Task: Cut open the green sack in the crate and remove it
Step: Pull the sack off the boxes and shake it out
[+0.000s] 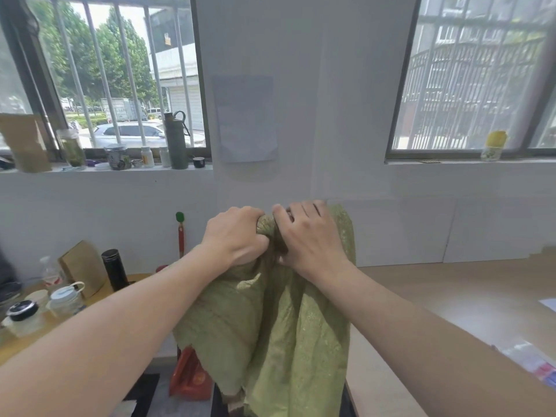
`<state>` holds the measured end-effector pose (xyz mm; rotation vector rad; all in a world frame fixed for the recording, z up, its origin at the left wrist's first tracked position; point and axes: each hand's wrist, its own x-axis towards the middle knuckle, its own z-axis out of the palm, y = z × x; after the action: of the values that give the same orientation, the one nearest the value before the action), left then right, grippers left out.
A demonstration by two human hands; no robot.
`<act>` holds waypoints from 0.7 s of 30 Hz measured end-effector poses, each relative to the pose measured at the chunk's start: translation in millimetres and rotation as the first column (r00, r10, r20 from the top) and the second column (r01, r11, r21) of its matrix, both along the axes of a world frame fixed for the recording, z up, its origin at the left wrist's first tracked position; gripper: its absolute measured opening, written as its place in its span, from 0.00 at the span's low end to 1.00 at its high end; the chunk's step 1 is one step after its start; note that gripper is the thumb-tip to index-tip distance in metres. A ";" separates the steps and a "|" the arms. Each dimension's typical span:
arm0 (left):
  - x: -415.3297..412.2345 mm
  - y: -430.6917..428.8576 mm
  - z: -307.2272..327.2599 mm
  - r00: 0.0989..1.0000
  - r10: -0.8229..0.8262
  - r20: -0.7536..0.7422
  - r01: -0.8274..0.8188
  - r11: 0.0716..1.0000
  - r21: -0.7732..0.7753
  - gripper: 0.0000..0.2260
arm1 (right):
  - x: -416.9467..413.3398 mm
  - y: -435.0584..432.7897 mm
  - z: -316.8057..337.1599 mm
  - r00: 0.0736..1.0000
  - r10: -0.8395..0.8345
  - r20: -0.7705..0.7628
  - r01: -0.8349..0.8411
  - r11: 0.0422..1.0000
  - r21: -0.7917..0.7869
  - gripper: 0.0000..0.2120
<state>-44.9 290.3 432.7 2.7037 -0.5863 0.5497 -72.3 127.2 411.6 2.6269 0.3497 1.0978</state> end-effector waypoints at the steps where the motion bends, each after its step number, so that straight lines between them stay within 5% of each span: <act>1: 1.8 -0.8 2.6 0.997 -0.018 -0.072 0.015 0.999 -0.041 0.07 | 0.7 -0.2 -1.2 0.999 -0.022 0.025 0.022 1.000 -0.006 0.35; 6: 7.8 -0.2 9.1 0.937 -0.183 -0.298 0.141 0.977 -0.157 0.08 | 1.2 -3.6 1.7 0.986 0.025 0.167 -0.027 1.000 0.012 0.08; 8: 5.6 1.1 6.0 0.934 -0.216 -0.286 0.189 0.975 -0.118 0.08 | 0.7 -4.8 4.2 0.979 0.072 0.188 -0.078 0.997 0.021 0.08; 12: -4.3 4.9 -0.1 0.962 -0.236 -0.136 0.247 0.967 0.070 0.19 | 4.5 -5.4 6.2 0.999 0.043 0.025 -0.045 0.996 0.076 0.08; 16: -9.3 0.0 -4.8 0.987 -0.151 0.061 0.120 0.928 0.354 0.31 | 4.4 -1.7 8.1 0.980 0.030 -0.196 0.006 0.983 0.181 0.07; 21: -13.1 -2.6 -13.6 0.948 -0.082 0.308 -0.054 0.911 0.409 0.27 | 5.9 6.1 10.1 0.928 0.039 -0.372 0.124 0.907 0.403 0.06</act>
<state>-58.0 287.7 419.2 3.0205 -0.8955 0.9704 -66.4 133.2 421.6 3.2189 0.1322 0.7105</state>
